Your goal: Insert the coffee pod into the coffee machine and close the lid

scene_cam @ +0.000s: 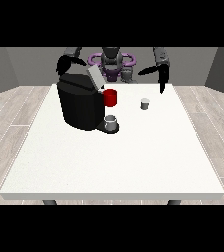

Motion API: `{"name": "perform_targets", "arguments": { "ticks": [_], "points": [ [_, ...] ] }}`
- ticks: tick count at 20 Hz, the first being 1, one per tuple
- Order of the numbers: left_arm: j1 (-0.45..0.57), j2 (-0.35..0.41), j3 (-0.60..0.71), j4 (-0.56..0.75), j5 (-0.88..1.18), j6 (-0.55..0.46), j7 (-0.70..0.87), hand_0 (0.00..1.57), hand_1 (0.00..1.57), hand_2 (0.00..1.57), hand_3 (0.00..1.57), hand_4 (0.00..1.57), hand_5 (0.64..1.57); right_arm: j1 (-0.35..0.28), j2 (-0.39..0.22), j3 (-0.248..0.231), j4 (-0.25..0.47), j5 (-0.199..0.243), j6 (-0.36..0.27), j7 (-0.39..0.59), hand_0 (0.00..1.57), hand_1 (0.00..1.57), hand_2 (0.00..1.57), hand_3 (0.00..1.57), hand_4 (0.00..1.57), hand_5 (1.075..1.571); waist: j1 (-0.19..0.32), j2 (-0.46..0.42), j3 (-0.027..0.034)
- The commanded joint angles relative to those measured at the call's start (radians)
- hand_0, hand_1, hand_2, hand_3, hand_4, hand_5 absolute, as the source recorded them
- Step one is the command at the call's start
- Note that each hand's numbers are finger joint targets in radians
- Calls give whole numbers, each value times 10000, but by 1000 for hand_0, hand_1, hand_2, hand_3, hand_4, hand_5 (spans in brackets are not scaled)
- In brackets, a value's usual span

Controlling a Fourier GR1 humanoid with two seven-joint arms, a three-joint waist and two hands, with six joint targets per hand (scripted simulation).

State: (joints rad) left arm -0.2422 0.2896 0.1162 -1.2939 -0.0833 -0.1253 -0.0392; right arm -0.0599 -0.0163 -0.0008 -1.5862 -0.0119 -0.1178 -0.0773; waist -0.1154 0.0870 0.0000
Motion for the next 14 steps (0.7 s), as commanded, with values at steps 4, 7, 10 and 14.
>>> {"name": "perform_targets", "arguments": {
  "ticks": [4, 7, 10, 14],
  "points": [
    [-1240, 512, 334, 1745, -382, -98, 169, 0, 0, 0, 0, 0, 1571, -112, 81, 101, 503, -99, 206, -484, 0, 0, 0, 0, 259, 1571, -162, 603, 1],
    [-1518, 211, 288, 2840, -787, 335, -558, 0, 0, 0, 0, 0, 1571, -747, -120, -79, 354, -209, 225, -61, 0, 0, 0, 0, 337, 1571, -204, 813, -2],
    [-1864, 596, 43, 2956, -980, -265, -63, 0, 0, 0, 0, 0, 1571, -1194, -82, -478, 954, -56, -351, 253, 0, 0, 0, 0, 397, 1571, 140, 738, 1],
    [-1640, -79, -783, 3119, -1979, 393, -60, 0, 0, 113, 0, 0, 1571, -1106, -94, -492, 1776, 81, -323, -141, 0, 0, 0, 0, 371, 1571, 303, 574, 2]
  ]
}}
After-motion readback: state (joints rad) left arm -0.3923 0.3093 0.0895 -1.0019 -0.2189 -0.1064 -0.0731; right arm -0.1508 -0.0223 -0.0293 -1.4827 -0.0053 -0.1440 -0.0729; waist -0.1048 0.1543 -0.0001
